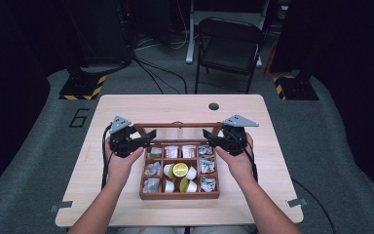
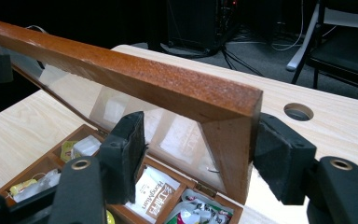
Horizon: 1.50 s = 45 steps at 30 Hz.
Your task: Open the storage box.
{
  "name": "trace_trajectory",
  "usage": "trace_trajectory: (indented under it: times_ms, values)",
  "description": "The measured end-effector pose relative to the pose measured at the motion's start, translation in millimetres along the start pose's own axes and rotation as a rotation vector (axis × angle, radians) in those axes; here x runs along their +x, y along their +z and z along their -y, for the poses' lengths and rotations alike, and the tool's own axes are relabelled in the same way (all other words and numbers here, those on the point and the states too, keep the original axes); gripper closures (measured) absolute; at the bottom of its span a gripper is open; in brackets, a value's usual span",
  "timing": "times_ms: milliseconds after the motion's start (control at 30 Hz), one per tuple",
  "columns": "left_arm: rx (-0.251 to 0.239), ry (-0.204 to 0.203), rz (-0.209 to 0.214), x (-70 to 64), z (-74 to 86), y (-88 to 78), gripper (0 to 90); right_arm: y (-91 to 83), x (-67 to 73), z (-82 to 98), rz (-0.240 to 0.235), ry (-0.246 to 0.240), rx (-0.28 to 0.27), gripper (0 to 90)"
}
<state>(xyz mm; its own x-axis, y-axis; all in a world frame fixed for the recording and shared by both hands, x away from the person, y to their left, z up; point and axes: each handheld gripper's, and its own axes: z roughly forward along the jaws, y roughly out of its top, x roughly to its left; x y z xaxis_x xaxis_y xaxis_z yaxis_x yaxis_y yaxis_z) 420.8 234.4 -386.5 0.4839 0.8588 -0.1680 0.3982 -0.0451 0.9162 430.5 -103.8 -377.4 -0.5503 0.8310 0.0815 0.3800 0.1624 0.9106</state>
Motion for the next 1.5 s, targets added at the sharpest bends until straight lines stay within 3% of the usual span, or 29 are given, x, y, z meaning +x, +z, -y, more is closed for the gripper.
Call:
trace_trajectory:
  times_ms: [633, 1233, 1367, 1500]
  values:
    - [0.029, -0.010, 0.005, 10.6, -3.7, 15.7, 30.3, 14.8, -10.9, -2.9, -0.004, -0.014, 0.019, 39.1]
    - [0.125, -0.020, -0.028, 17.5, 1.8, 31.1, 33.8, 32.5, -20.3, 3.7, -0.016, 0.023, 0.055, 38.9]
    - [0.120, -0.020, -0.034, 17.8, 3.4, 36.2, 32.7, 34.8, -20.1, 4.1, -0.007, 0.023, 0.048, 38.3]
    - [0.116, -0.013, -0.031, 17.5, 4.7, 39.9, 30.3, 37.9, -22.9, 5.2, -0.029, 0.026, 0.038, 36.6]
